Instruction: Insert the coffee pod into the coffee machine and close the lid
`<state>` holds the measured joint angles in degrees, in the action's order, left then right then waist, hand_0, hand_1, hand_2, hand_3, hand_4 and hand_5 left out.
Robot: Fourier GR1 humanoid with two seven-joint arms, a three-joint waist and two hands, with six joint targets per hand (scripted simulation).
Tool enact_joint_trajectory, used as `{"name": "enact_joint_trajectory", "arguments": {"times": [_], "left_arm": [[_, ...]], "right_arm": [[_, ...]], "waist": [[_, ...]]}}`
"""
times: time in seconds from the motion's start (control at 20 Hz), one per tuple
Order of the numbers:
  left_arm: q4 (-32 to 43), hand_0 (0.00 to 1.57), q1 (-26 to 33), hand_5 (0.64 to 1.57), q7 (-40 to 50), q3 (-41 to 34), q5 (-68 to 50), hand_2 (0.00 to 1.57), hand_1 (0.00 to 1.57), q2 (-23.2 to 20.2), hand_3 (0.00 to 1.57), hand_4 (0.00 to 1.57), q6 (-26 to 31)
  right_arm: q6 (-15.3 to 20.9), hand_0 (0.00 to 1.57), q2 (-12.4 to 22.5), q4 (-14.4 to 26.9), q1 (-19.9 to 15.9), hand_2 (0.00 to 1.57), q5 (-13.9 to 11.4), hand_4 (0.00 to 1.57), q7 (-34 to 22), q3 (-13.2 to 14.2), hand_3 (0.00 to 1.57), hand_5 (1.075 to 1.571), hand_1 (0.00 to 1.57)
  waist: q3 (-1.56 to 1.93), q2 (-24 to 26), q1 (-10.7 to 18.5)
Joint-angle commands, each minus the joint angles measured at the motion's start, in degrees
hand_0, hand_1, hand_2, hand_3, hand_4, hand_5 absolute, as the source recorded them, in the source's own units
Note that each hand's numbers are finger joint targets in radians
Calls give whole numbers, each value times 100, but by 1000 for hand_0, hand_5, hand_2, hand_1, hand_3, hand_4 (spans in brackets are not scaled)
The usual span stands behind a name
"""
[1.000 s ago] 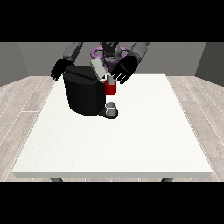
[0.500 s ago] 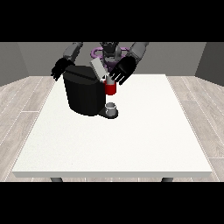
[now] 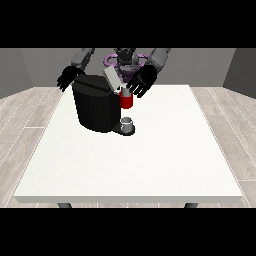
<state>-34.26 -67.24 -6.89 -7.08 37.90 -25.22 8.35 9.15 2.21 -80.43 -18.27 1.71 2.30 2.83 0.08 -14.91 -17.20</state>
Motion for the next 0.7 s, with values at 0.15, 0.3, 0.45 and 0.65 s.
{"name": "enact_joint_trajectory", "arguments": {"times": [0.15,0.3,0.45,0.65], "left_arm": [[58,1085,-44,1571,-93,7,124,1132,1085,-121,956,403,-58],[-50,1051,229,1571,-130,144,186,1118,1051,122,953,365,-108],[-41,1073,-8,1571,-93,155,188,1125,1073,38,967,364,156],[27,912,-141,1571,-299,85,237,1022,912,-254,865,363,151]], "right_arm": [[134,0,-213,-29,186,0,-160,477,270,-295,0,1571,0],[-145,0,179,149,2,0,183,415,212,241,0,1571,0],[90,0,54,212,-120,0,1,465,55,120,0,1571,0],[132,0,27,64,-151,0,-27,419,219,98,0,1571,0]], "waist": [[-7,-160,-17],[-6,-2,174],[-7,35,251],[-7,-251,68]]}}
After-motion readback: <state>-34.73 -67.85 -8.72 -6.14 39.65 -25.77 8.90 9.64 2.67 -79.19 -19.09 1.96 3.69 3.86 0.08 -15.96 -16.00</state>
